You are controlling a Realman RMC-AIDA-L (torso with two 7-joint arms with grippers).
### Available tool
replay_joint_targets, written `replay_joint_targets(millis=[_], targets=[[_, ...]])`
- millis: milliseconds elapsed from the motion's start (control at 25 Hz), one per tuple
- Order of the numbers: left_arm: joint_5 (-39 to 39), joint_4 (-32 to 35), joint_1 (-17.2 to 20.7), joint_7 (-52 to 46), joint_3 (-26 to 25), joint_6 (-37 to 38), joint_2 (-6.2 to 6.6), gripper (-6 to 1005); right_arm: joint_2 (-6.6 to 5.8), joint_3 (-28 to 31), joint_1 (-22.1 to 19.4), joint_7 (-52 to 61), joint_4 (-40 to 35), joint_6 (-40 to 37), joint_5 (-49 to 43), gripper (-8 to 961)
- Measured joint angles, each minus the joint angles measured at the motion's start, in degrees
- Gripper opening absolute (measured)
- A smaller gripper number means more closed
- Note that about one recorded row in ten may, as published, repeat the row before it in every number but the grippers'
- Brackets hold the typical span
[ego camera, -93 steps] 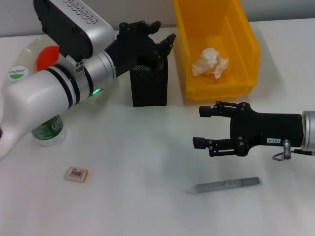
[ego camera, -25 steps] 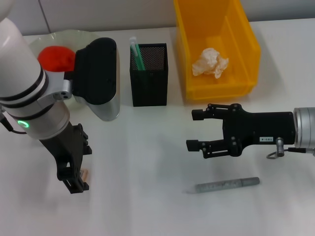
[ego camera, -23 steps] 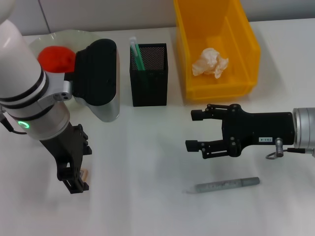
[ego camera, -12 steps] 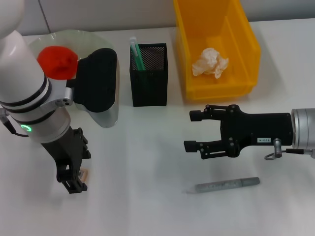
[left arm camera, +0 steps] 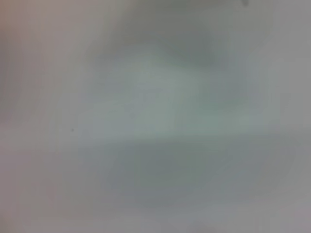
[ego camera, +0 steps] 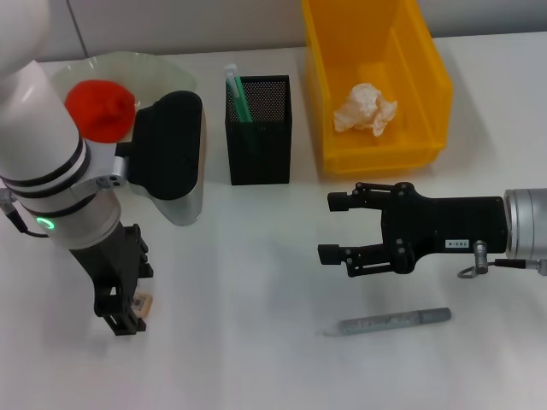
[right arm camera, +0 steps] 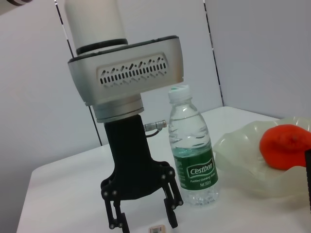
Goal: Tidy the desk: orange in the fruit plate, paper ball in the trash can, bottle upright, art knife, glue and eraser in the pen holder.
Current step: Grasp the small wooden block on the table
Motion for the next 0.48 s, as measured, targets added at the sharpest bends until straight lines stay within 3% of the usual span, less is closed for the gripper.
replay_joint_targets(millis=[480], targets=[[0.04,-3.35,-1.28,1.31,-0.01,-0.84,-0.08,655,0.00,0.00,0.05,0.02,0.00,-0.01,0.00,840]])
